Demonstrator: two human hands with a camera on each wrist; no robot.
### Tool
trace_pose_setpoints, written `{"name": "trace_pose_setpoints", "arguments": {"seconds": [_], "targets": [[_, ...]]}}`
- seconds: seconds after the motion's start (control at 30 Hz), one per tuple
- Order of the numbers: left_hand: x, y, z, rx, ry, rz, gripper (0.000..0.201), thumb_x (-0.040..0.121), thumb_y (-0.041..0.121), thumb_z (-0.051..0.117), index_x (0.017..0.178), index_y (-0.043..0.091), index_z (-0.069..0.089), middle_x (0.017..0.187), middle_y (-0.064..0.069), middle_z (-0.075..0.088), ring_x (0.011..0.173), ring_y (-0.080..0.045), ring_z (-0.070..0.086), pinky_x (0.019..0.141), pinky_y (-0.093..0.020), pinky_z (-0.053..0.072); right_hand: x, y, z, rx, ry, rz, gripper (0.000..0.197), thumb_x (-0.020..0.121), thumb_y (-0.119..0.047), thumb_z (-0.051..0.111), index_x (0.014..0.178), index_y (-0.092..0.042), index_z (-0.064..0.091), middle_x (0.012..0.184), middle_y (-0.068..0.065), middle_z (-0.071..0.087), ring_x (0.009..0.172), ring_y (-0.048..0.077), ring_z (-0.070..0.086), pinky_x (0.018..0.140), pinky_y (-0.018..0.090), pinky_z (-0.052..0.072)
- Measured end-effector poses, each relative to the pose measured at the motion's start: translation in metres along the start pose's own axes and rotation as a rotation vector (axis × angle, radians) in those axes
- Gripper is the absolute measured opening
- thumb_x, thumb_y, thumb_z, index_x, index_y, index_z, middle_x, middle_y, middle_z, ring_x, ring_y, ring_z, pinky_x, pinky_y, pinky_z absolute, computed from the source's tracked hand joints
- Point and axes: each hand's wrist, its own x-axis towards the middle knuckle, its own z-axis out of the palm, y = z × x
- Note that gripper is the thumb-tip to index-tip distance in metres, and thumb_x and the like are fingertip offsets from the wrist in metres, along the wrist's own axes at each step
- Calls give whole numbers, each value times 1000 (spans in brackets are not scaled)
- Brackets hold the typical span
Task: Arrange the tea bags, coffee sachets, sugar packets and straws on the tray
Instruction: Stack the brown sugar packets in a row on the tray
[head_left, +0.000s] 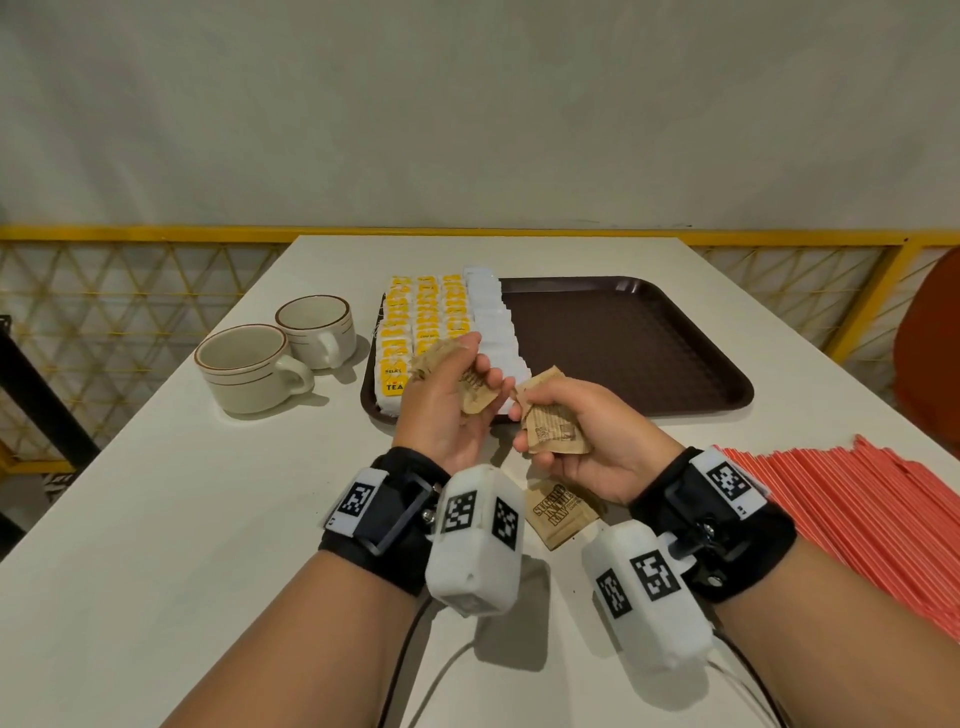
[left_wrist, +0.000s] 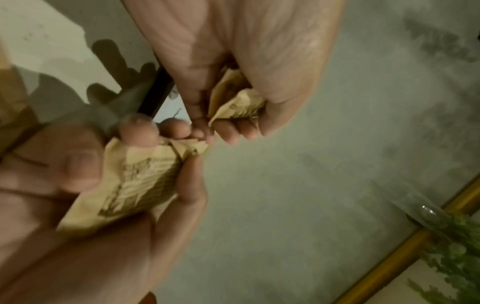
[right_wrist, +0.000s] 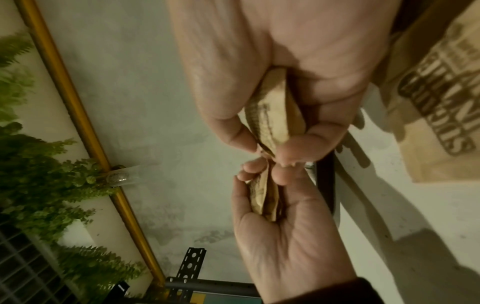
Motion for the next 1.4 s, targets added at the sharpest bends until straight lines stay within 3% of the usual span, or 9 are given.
{"name": "trace_pose_setpoints", "arguments": {"seconds": [0.1,0.23,0.37,0.5,0.7,0.93,1.2,1.3,1.4], "targets": [[3,8,-10,112,-19,-88,6,88,4,60,90,11,62,69,-5,61,59,-14,59,62,-29,57,-3,-4,1,174,-33,2,17,94,-5,38,102,-6,53,82,14,61,63,22,61,46,24,49],[5,9,-15,267,-57,-172,12,85,0,65,91,9,61,69,-7,64,60,-15,61,58,-26,56,0,-5,-4,204,-58,-83,27,94,4,47,118,-9,50,96,18,62,72,25,65,58,30,57],[4,4,-14,413,-125,-140,11,83,9,70,87,12,61,70,-6,60,63,-14,61,64,-25,55,1,-3,-10,15,38,-161,28,87,-3,63,114,-8,61,91,10,71,72,17,68,52,21,53],[3,1,-12,455,-163,-133,21,76,11,75,92,13,61,86,-11,65,81,-21,65,72,-29,56,1,-2,-12,-28,92,-183,25,86,-6,66,110,-1,65,90,16,72,70,19,68,43,16,41],[-2,-3,-11,483,-231,-135,49,64,8,83,107,2,61,98,-20,67,89,-31,66,79,-39,57,2,-2,-11,-27,70,-150,22,85,-21,67,103,-7,70,87,3,74,68,11,66,49,17,48],[2,-2,-11,435,-155,-111,20,81,-2,68,94,9,58,103,-20,68,90,-31,68,74,-37,58,2,-6,-7,129,45,-72,41,94,-49,47,100,-11,63,87,9,72,73,21,68,55,29,55],[7,8,-15,276,-51,-111,13,85,3,65,88,14,58,87,-9,71,78,-20,70,64,-28,56,3,-8,-14,149,99,-171,27,88,-29,62,101,-5,65,84,9,63,97,28,67,79,38,59],[7,8,-16,252,-42,-131,13,84,5,67,91,14,61,85,-8,72,75,-19,69,60,-28,56,1,-6,-12,60,23,-164,31,82,-11,68,111,-2,65,99,13,71,83,19,69,69,26,59],[4,5,-14,260,-52,-138,11,85,5,66,89,13,60,77,-7,68,67,-16,66,59,-25,56,1,-3,-10,-22,83,-206,30,83,-4,69,112,2,64,88,11,66,66,11,59,52,19,52]]}}
